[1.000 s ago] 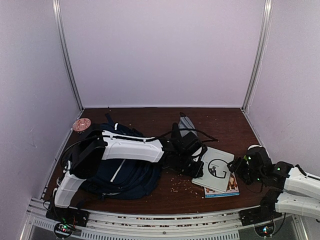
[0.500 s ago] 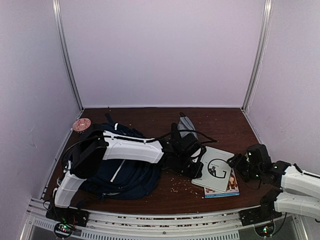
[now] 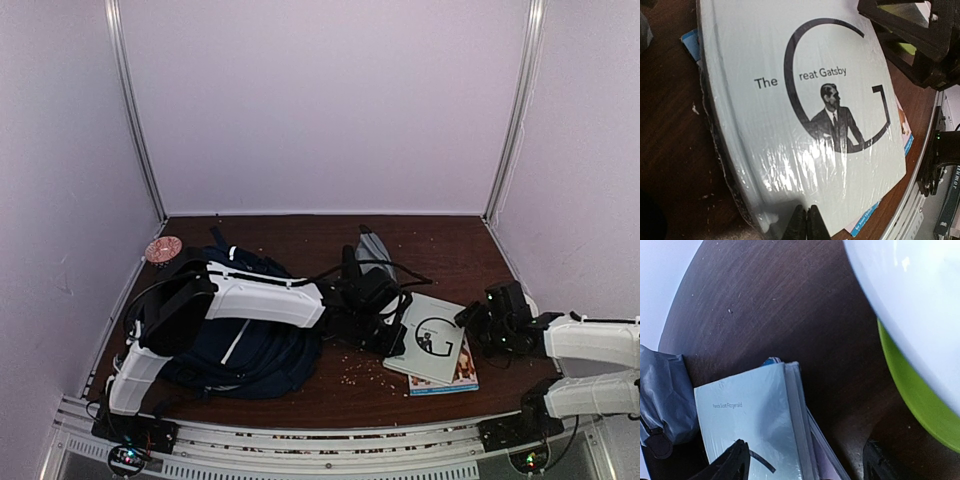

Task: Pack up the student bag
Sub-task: Pick up the book from the center of the board.

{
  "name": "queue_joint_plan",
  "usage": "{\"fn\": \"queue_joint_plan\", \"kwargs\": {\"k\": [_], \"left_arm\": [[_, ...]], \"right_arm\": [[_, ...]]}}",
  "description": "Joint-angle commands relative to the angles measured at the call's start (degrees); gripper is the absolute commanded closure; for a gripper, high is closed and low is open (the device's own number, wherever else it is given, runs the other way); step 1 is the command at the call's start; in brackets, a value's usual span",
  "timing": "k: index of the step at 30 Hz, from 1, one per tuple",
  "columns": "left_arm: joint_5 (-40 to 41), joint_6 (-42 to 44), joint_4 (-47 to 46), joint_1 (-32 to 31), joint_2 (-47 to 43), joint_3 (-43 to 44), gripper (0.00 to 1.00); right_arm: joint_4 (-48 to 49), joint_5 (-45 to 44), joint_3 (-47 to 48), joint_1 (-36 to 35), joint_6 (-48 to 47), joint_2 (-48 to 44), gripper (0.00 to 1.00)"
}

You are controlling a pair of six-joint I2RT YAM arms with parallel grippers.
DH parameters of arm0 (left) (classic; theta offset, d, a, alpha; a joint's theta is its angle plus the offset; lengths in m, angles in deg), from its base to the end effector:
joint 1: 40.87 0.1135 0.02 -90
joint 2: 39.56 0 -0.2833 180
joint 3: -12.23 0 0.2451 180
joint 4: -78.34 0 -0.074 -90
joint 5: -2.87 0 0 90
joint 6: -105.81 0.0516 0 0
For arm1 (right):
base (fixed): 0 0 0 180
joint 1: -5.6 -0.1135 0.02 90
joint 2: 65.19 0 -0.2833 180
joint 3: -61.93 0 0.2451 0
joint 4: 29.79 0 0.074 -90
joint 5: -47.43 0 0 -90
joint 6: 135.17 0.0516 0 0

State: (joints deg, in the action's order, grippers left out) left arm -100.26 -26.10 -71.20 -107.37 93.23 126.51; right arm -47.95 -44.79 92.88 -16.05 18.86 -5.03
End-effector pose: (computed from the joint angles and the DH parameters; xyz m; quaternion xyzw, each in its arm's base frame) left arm 0.1992 -0.4874 0.1499 0.2373 0.9006 -0.3450 0.1168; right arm 0.1662 0.0638 0.1472 0.3432 0.8659 0.2339 0.2788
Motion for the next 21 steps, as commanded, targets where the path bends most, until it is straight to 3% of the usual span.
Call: {"fn": "queue_joint_plan", "kwargs": {"k": [1,16,21], "left_arm": [[1.20,-0.25,3.70,1.10,3.17,-3.62,0.91],[0.12,0.06,1.48,1.44,3.30,-4.85,0.94],[-0.25,0.09,1.30,1.56,3.78,-4.59,0.94]], "right_arm": [[6.27,1.34,2.78,1.51,-1.45,3.57,0.23],[14.78,7.59,6.35,4.17,-4.31,15.34,0.32],[18.58,10.59,6.26,4.50,-5.32,16.30,0.45]]}}
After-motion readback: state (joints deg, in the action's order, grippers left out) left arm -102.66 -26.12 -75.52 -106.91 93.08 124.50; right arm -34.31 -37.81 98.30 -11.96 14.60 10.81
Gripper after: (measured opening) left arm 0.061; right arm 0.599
